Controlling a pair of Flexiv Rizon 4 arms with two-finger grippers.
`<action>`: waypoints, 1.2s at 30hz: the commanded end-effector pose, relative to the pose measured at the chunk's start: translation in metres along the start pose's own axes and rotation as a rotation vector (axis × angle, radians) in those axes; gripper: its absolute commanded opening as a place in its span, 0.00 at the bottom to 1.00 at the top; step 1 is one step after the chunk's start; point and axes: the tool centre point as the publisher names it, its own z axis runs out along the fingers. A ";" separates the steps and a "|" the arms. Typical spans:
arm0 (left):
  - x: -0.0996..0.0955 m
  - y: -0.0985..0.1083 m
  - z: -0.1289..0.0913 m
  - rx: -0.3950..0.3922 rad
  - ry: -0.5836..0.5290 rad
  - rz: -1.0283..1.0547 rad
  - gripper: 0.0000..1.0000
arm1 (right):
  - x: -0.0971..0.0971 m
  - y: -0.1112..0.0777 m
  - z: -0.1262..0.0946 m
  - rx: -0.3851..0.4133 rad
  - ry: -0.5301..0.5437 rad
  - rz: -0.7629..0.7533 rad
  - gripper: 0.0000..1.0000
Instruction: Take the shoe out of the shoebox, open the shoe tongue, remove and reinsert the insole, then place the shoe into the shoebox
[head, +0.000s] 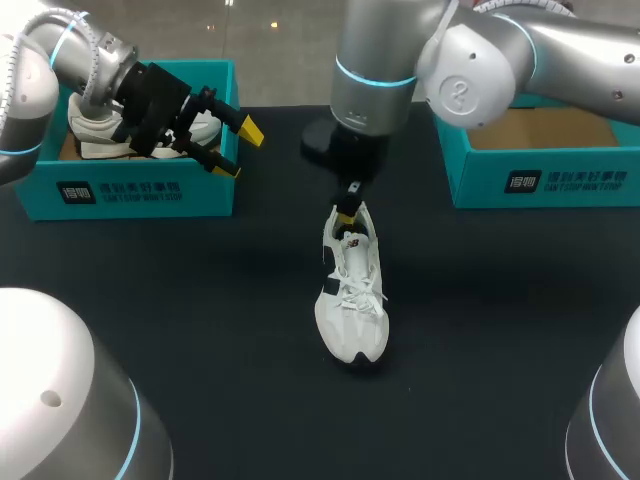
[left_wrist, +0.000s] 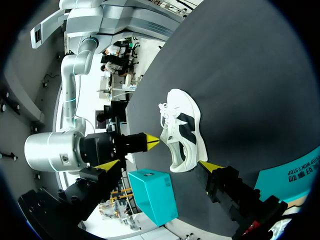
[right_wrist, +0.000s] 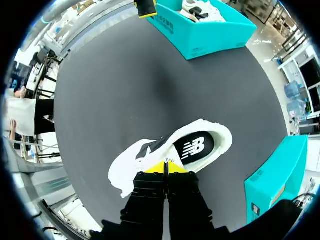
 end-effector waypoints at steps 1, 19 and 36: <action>0.000 0.000 0.000 0.001 0.003 0.000 1.00 | -0.006 -0.001 -0.002 -0.008 -0.071 -0.177 0.00; 0.000 0.000 0.000 0.001 0.003 0.000 1.00 | -0.065 0.040 0.013 0.065 -0.165 -0.285 0.65; 0.000 0.000 0.000 0.001 0.003 0.000 1.00 | -0.105 0.034 0.059 0.101 -0.149 -0.369 0.89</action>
